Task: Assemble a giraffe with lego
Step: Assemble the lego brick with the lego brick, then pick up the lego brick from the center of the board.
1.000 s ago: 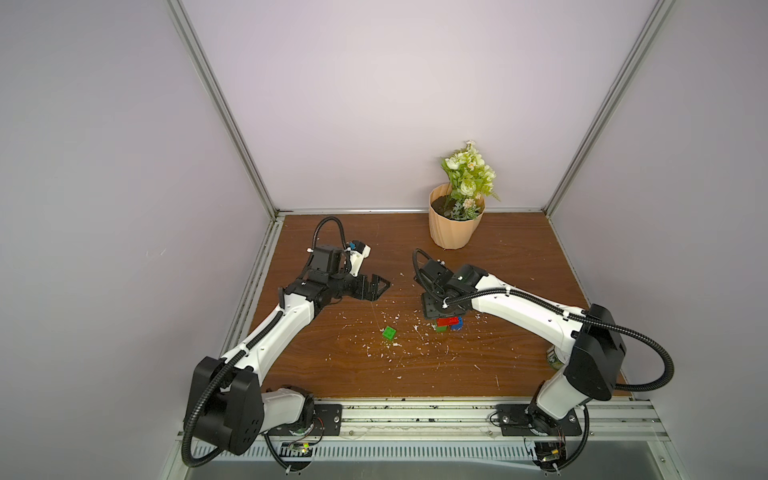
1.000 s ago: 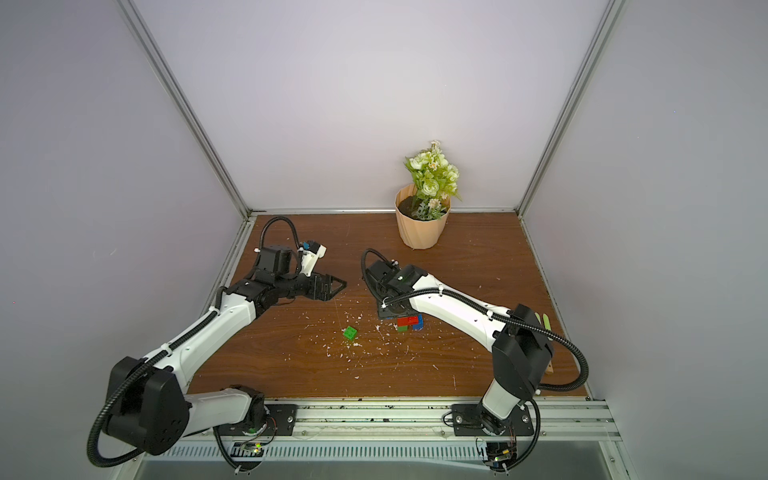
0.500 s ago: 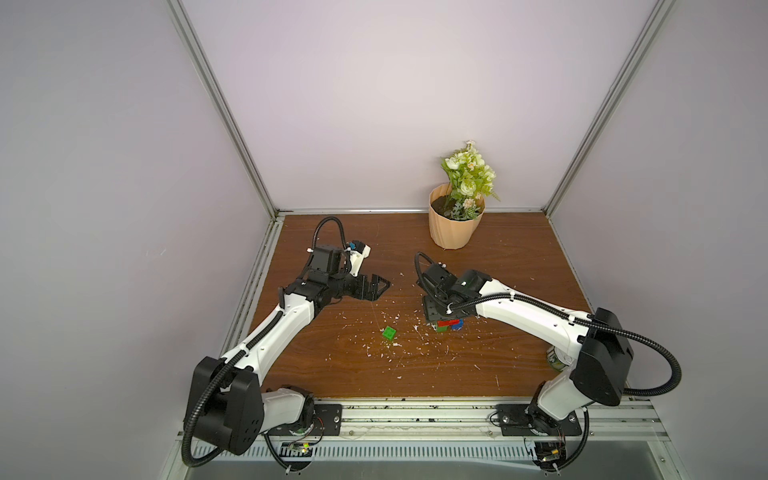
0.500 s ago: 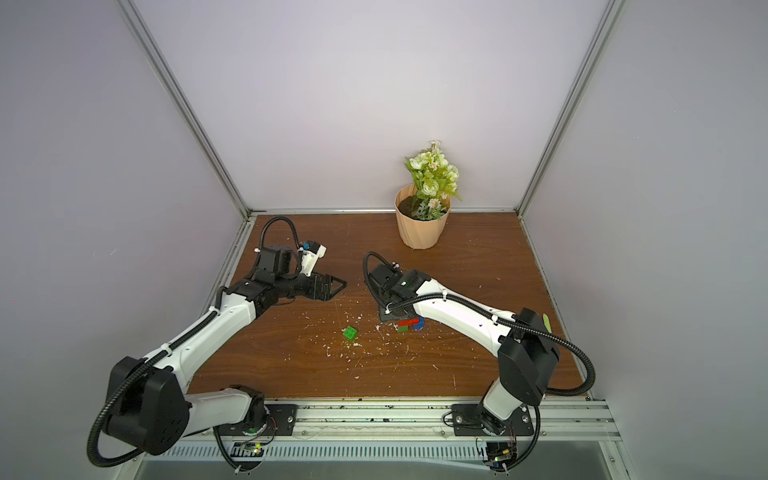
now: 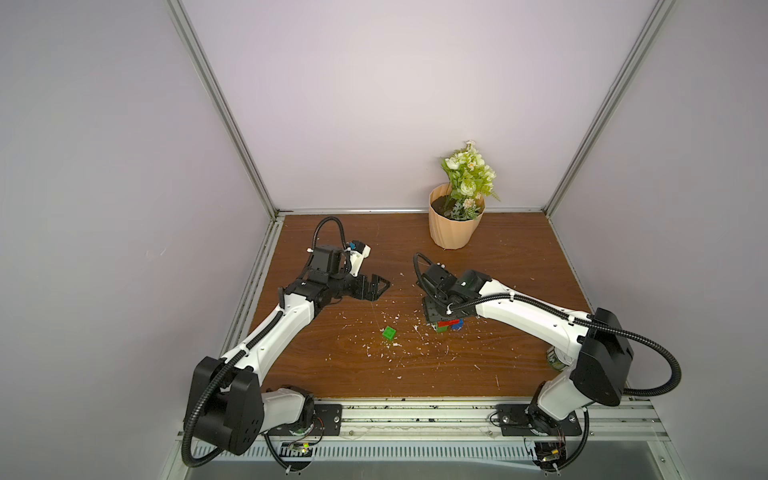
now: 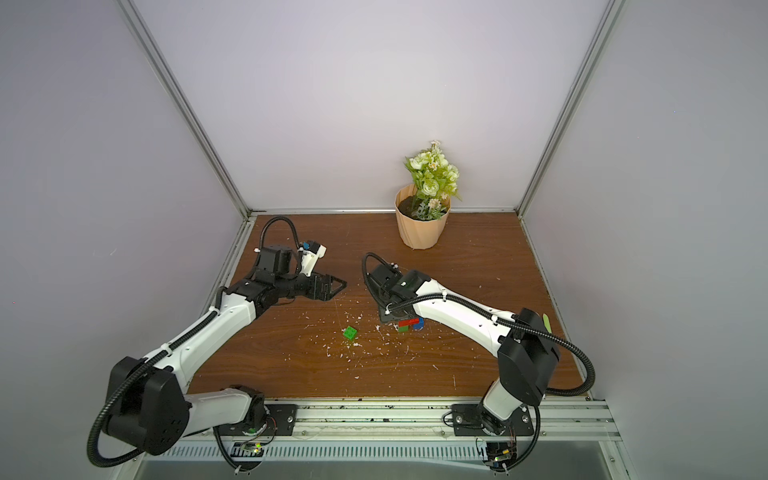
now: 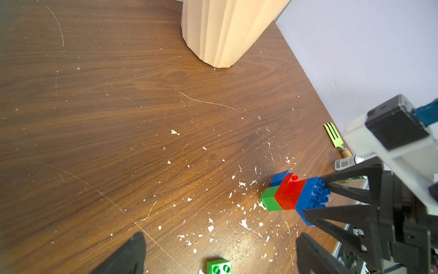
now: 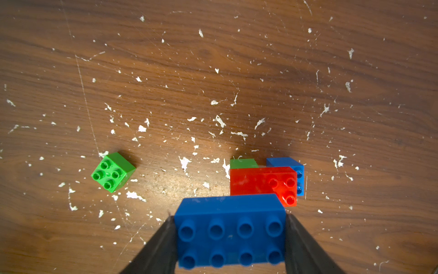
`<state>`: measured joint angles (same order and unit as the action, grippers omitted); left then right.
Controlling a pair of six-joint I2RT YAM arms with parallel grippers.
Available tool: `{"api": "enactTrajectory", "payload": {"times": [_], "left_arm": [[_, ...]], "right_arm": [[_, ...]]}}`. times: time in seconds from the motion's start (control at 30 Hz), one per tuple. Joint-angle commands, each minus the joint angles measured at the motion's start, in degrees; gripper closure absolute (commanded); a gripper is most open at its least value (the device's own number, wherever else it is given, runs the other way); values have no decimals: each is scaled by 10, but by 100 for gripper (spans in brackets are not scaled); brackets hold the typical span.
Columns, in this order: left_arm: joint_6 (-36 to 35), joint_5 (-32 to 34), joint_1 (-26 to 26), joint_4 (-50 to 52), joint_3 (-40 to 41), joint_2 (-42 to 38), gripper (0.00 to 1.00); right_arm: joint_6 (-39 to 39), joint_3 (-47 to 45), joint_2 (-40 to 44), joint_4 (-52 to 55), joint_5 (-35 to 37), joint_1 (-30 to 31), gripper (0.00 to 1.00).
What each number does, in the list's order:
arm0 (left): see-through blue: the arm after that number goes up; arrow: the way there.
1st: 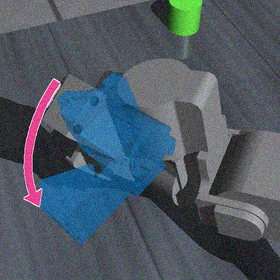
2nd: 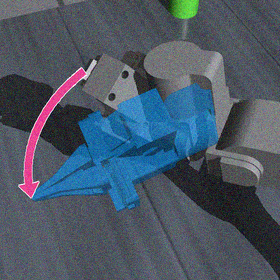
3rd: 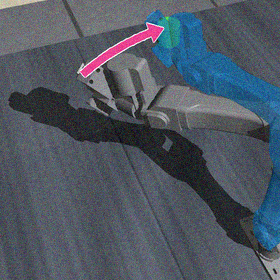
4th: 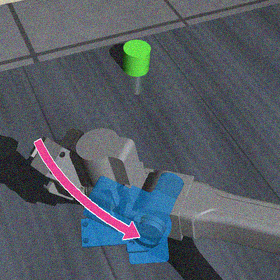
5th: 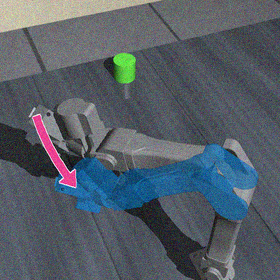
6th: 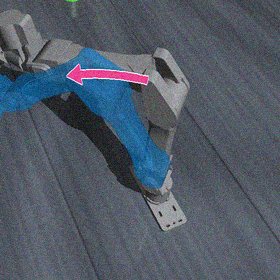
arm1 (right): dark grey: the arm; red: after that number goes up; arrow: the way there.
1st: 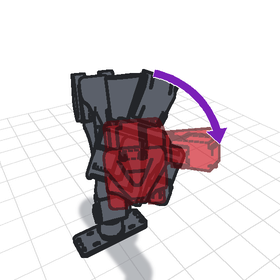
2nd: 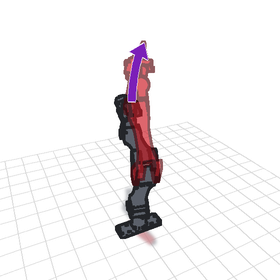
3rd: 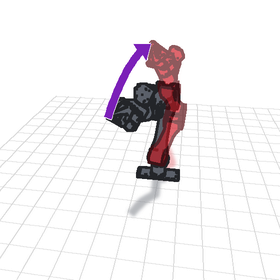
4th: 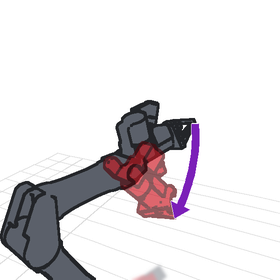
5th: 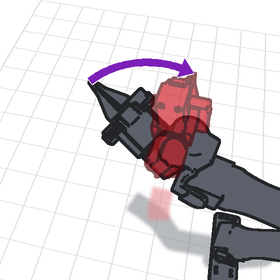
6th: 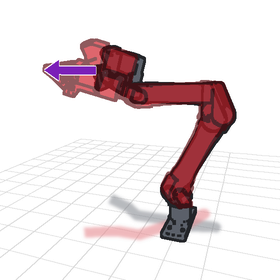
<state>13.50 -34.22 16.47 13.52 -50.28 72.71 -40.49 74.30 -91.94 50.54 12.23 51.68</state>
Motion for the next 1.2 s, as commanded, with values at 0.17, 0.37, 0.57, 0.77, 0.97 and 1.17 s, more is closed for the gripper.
{"api": "enactTrajectory", "payload": {"times": [0.17,0.37,0.57,0.77,0.97,1.17], "left_arm": [[-3,3,5,1,1,0,0],[-3,2,5,2,1,1,1],[-3,2,5,4,-1,5,1],[-4,3,4,7,-5,10,1],[-4,8,5,13,-9,22,1],[-2,22,-2,18,-13,33,1]], "right_arm": [[-9,-15,-9,45,-16,-2,42],[0,10,13,27,4,-8,34],[27,49,23,11,21,-9,22],[66,80,30,12,22,-5,15],[152,68,63,-46,-39,21,17],[202,44,56,-87,-77,53,20]]}}
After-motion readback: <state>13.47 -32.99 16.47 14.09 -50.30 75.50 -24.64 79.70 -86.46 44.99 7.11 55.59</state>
